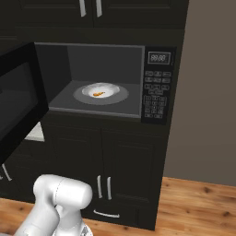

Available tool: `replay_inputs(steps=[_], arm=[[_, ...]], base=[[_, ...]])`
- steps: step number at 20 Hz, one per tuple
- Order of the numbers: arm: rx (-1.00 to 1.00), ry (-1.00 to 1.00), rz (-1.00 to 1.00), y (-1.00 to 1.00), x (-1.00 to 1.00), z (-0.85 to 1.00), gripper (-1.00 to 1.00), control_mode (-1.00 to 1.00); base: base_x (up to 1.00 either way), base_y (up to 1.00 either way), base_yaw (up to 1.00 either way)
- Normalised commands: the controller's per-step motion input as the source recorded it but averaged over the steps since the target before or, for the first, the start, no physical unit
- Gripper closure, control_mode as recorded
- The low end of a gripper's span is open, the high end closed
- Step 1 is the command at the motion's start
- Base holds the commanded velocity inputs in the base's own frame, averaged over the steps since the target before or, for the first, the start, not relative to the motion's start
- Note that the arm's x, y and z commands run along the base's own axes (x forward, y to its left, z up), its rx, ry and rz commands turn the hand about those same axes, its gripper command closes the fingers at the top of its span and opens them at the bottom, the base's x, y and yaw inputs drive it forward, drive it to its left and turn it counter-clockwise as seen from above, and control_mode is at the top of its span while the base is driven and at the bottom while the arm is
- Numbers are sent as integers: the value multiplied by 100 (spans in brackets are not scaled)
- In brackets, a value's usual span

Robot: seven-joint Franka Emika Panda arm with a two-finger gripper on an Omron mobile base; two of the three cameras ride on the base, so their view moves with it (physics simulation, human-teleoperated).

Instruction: Transport the shrimp from the fridge to the microwave and turn on the microwave.

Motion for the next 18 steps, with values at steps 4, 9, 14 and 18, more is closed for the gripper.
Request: replay_inputs(steps=[4,9,14,18], arm=[[0,-2,0,28,-10,0,100,-100],[-1,-3,0,30,-2,0,100,-100],[-5,-7,0,33,0,0,100,-100],[-7,-7,0,33,0,0,100,-100]], base=[[0,0,0],[0,0,0],[0,0,0],[0,0,0]])
